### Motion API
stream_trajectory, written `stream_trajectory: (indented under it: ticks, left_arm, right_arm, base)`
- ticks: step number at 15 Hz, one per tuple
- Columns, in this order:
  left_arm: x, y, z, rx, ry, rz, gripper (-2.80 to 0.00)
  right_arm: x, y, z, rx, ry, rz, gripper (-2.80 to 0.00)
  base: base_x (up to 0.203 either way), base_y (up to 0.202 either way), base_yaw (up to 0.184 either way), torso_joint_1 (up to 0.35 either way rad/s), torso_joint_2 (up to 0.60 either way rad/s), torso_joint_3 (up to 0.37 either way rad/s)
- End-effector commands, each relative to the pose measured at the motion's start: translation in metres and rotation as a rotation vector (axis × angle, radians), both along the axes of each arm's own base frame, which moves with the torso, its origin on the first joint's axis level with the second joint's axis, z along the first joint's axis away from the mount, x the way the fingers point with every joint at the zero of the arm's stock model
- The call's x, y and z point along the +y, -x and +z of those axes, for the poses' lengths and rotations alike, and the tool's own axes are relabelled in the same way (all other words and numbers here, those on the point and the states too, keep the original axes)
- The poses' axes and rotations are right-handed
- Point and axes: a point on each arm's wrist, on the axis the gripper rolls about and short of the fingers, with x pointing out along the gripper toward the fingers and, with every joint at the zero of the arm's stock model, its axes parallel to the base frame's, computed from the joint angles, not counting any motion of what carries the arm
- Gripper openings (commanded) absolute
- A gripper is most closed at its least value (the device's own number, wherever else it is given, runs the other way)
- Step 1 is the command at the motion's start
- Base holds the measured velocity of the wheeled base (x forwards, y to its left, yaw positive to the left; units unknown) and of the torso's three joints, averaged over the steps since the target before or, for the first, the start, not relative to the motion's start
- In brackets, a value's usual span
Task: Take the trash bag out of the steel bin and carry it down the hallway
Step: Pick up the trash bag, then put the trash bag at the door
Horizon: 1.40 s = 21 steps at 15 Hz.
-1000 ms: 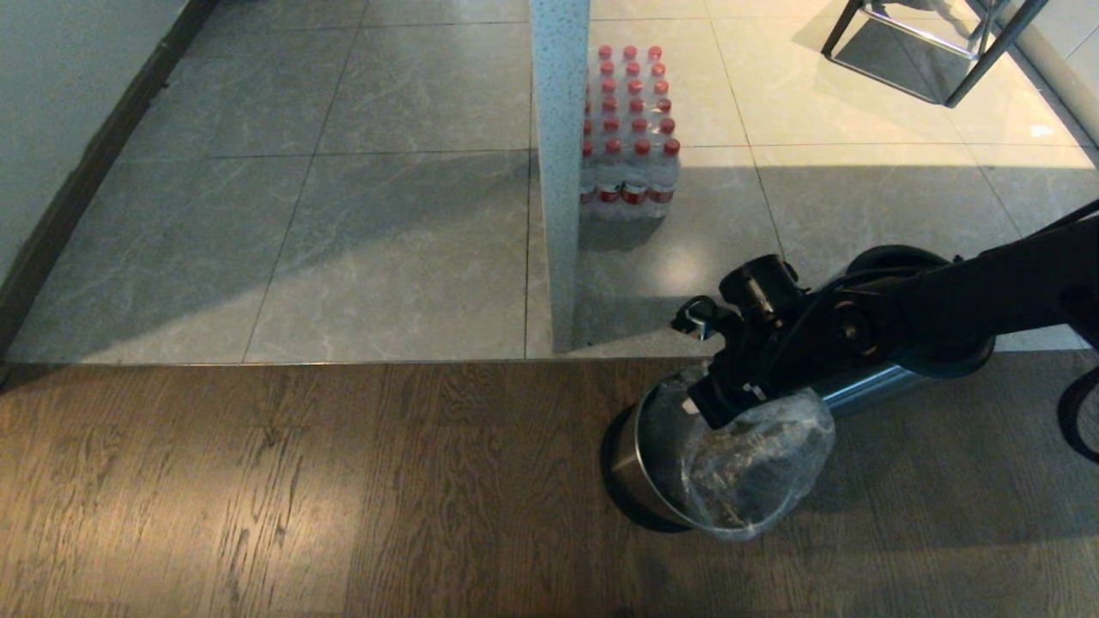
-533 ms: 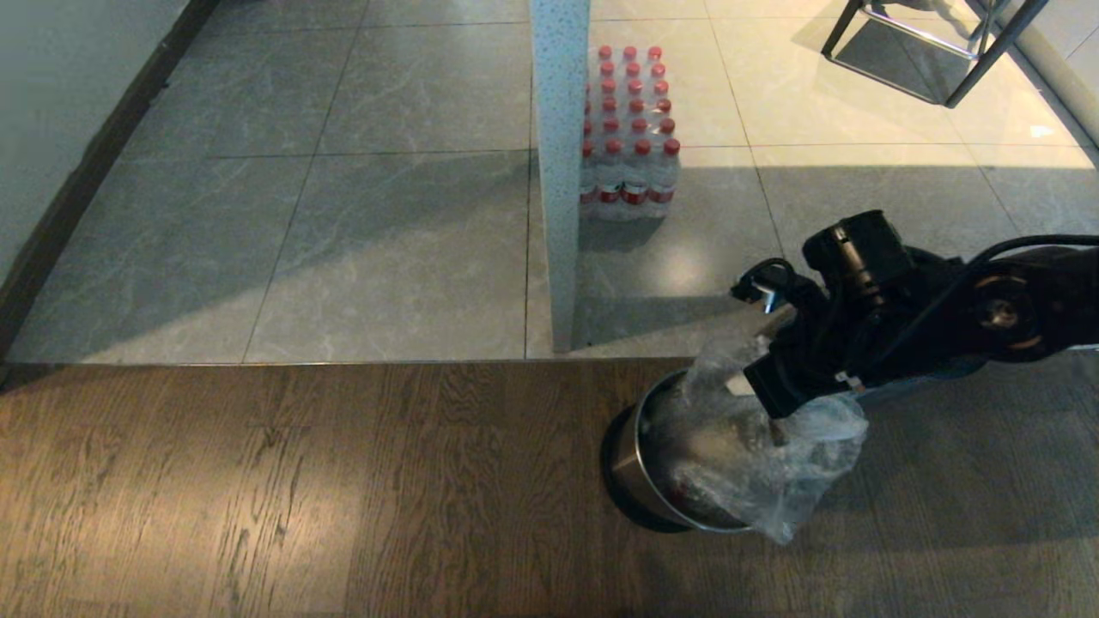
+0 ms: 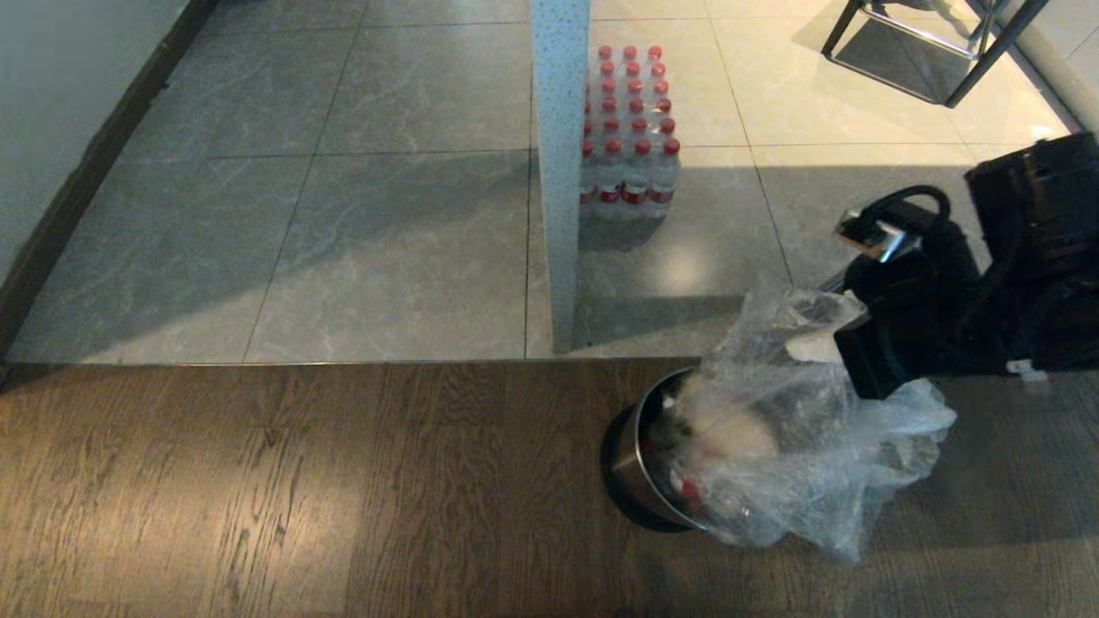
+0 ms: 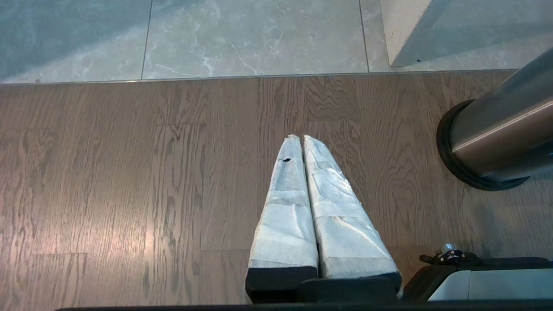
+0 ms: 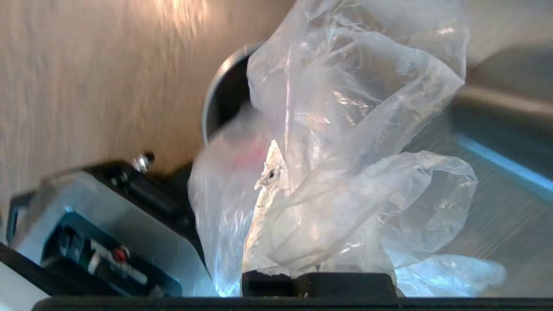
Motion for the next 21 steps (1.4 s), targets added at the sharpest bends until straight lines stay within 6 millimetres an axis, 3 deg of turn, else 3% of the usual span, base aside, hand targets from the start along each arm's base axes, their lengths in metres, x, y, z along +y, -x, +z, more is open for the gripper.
stream_trajectory:
  ticks: [1, 4, 6, 13, 17, 21]
  left_arm:
    - [0.000, 0.000, 0.000, 0.000, 0.000, 0.000, -2.80]
    - [0.000, 0.000, 0.000, 0.000, 0.000, 0.000, -2.80]
    - [0.000, 0.000, 0.000, 0.000, 0.000, 0.000, -2.80]
    - [0.000, 0.000, 0.000, 0.000, 0.000, 0.000, -2.80]
    - [0.000, 0.000, 0.000, 0.000, 0.000, 0.000, -2.80]
    - [0.000, 0.000, 0.000, 0.000, 0.000, 0.000, -2.80]
  right_arm:
    - [-0.013, 0.036, 0.032, -0.125, -0.050, -0.002, -2.80]
    - [-0.030, 0.085, 0.059, -0.235, -0.139, -0.031, -2.80]
    - [-0.045, 0.117, 0.066, -0.305, -0.171, -0.060, -2.80]
    - [-0.077, 0.216, 0.045, -0.418, -0.203, -0.119, -2.80]
    - [-0.087, 0.251, 0.011, -0.468, -0.202, -0.187, -2.80]
    - [-0.092, 0.267, -0.055, -0.423, -0.206, -0.310, -2.80]
  base:
    - [0.000, 0.000, 0.000, 0.000, 0.00, 0.000]
    - [0.000, 0.000, 0.000, 0.000, 0.00, 0.000]
    - [0.000, 0.000, 0.000, 0.000, 0.00, 0.000]
    - [0.000, 0.000, 0.000, 0.000, 0.00, 0.000]
    - [0.000, 0.000, 0.000, 0.000, 0.00, 0.000]
    - [0.000, 0.000, 0.000, 0.000, 0.00, 0.000]
